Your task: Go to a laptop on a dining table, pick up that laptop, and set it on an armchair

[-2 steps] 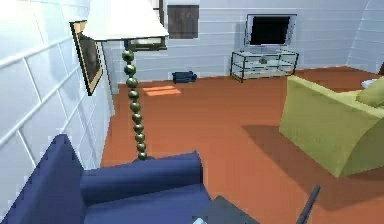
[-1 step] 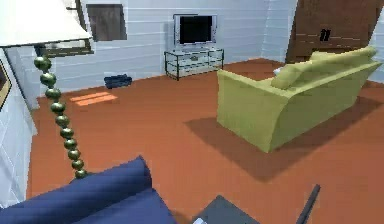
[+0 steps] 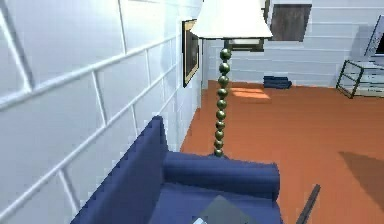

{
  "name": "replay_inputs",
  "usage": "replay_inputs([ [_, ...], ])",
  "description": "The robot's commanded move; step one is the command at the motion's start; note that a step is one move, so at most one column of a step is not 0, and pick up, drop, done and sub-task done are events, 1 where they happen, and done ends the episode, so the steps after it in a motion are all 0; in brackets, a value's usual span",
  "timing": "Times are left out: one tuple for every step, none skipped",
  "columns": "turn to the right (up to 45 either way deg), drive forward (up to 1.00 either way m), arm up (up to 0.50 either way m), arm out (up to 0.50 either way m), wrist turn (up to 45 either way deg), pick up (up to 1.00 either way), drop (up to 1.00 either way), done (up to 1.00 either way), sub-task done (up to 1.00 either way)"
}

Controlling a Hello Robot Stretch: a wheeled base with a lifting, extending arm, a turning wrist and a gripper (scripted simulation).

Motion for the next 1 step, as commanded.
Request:
replay_inputs([
  [-12.0,0.00,0.00,0.00,0.0,0.00,0.00,0.00,0.00],
])
